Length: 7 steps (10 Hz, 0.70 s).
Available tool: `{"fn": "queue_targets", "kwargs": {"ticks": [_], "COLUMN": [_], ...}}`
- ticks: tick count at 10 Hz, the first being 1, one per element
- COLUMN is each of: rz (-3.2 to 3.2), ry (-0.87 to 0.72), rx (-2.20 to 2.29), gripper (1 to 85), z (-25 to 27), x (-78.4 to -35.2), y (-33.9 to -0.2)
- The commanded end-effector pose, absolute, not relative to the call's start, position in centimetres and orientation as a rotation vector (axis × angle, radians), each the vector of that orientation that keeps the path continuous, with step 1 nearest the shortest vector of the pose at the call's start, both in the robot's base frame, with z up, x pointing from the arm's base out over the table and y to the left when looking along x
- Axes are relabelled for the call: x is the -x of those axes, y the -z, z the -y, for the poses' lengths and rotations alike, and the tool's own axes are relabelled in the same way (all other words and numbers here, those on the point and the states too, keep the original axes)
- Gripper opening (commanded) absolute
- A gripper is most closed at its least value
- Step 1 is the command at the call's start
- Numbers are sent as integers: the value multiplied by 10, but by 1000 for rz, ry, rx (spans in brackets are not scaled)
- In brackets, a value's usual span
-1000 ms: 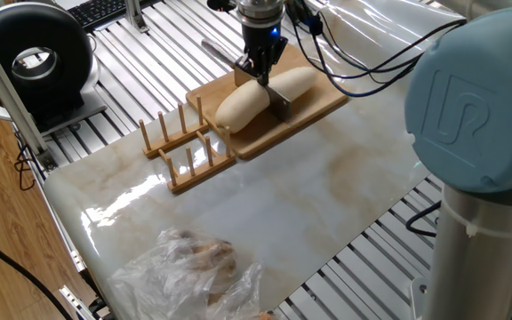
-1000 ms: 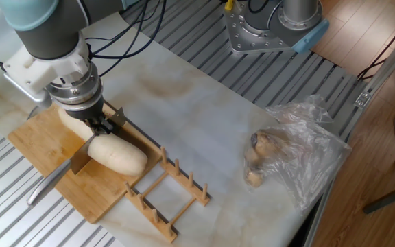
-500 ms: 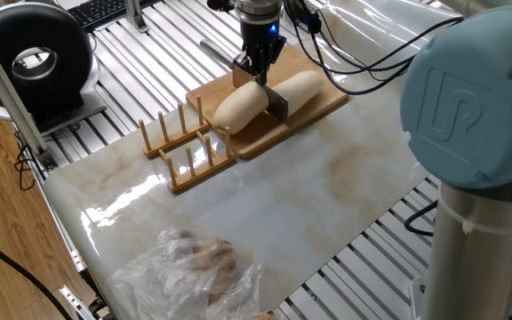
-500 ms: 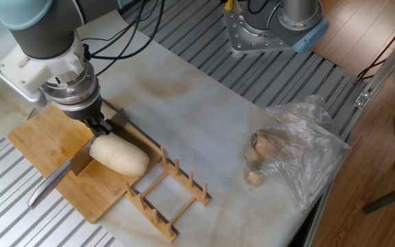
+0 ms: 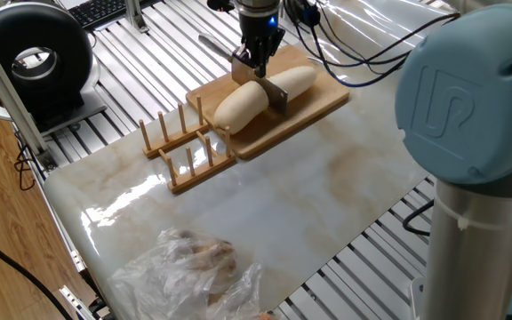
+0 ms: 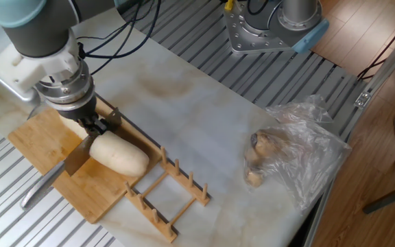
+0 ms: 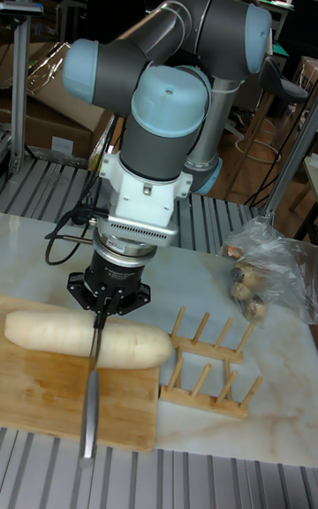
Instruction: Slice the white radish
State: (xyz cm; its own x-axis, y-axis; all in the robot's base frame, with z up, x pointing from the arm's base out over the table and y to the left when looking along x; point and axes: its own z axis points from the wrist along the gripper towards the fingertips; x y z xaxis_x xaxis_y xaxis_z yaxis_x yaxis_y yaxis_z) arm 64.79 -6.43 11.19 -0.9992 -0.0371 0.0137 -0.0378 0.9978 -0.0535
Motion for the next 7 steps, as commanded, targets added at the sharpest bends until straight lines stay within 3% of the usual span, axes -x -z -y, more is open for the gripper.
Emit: {"fn": "queue_targets", "kwargs": {"ticks": [1,7], "rz": [3133,3129], "ry": [-63,-82], "rx": [-61,-68], "gripper": [13,13], "z": [62,46], "x": [-658,-676], "y": [-130,-179]}}
